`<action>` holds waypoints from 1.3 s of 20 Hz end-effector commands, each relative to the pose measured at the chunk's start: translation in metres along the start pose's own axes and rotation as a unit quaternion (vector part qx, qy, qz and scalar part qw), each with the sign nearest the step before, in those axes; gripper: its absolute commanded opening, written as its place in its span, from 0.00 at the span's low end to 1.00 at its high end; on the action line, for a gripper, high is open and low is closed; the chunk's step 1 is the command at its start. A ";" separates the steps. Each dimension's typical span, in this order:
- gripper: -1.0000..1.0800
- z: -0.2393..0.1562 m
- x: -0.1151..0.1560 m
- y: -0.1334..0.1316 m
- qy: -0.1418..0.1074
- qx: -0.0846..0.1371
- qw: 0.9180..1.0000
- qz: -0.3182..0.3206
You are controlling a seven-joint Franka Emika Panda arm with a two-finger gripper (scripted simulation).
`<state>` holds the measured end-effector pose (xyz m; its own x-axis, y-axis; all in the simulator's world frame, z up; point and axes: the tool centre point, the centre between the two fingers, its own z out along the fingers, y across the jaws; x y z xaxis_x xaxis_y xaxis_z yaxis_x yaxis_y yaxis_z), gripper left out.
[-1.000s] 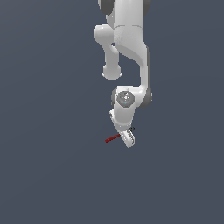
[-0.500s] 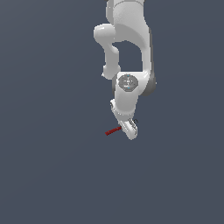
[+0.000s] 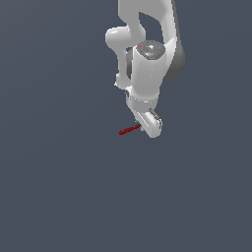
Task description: Pick up the object and move it to a goal position.
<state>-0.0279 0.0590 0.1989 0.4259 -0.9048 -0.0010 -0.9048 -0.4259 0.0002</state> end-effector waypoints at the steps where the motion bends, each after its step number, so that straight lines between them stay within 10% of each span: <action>1: 0.00 -0.031 -0.003 0.004 0.001 0.000 1.000 0.000; 26: 0.00 -0.266 -0.029 0.025 0.001 0.000 1.000 -0.002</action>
<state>-0.0618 0.0735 0.4575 0.4291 -0.9033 0.0007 -0.9033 -0.4291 -0.0008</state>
